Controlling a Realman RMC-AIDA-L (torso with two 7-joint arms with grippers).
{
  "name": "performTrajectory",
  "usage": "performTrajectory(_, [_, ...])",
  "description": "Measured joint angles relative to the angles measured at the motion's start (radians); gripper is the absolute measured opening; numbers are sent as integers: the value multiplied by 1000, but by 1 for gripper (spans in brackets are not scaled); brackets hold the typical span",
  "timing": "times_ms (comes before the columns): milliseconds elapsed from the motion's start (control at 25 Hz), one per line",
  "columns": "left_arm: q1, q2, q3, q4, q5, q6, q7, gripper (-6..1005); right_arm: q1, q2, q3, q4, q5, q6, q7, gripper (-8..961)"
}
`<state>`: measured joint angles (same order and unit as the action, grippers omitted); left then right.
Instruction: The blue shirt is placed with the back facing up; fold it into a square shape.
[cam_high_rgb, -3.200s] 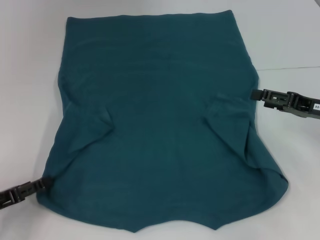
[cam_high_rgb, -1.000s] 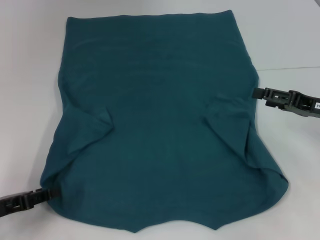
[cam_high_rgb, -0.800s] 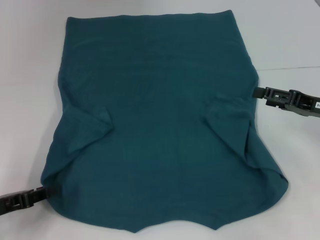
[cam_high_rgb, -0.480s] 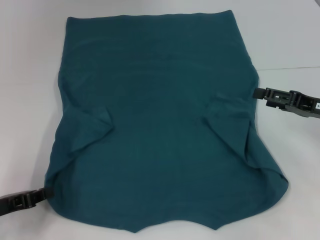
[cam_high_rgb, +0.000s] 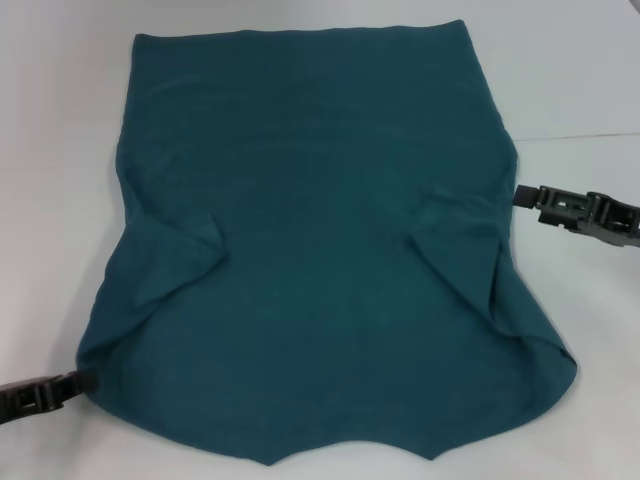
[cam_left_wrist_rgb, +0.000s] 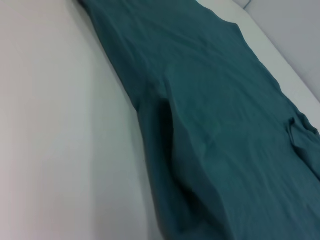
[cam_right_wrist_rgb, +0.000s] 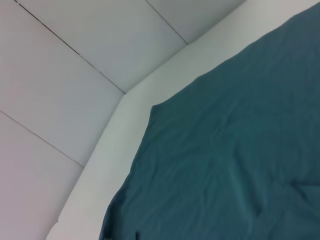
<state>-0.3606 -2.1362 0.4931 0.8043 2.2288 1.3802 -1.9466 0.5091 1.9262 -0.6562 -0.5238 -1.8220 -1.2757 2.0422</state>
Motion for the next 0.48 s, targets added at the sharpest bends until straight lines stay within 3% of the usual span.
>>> performTrajectory(480, [4,-2,-1,30,0,-2,0,17,-61,-13,34,-5,-6,-35,2,868])
